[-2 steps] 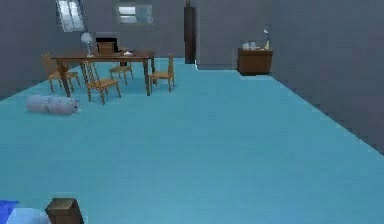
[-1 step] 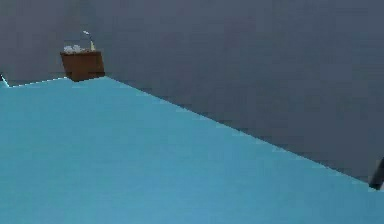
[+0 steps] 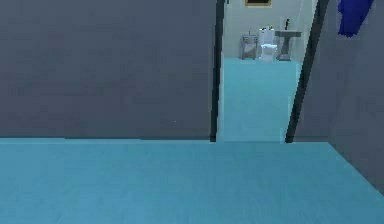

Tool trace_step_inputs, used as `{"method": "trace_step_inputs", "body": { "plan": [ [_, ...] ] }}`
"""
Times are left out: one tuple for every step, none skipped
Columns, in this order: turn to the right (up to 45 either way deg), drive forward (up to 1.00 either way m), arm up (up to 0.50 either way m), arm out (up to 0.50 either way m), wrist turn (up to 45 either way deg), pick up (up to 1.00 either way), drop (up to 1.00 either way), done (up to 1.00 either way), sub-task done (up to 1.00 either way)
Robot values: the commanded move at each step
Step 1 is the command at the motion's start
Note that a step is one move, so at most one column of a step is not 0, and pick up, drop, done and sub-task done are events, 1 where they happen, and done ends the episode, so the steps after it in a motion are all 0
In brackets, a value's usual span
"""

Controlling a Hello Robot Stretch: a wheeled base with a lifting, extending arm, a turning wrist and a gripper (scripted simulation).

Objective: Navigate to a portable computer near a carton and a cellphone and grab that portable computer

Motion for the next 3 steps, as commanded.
{"method": "trace_step_inputs", "body": {
  "plan": [
    [0.0,0.05,0.0,0.0,0.0,0.0,0.0,0.0,0.0],
    [-45.0,0.0,0.0,0.0,0.0,0.0,0.0,0.0,0.0],
    [-39.0,0.0,0.0,0.0,0.0,0.0,0.0,0.0,0.0]
  ]
}}
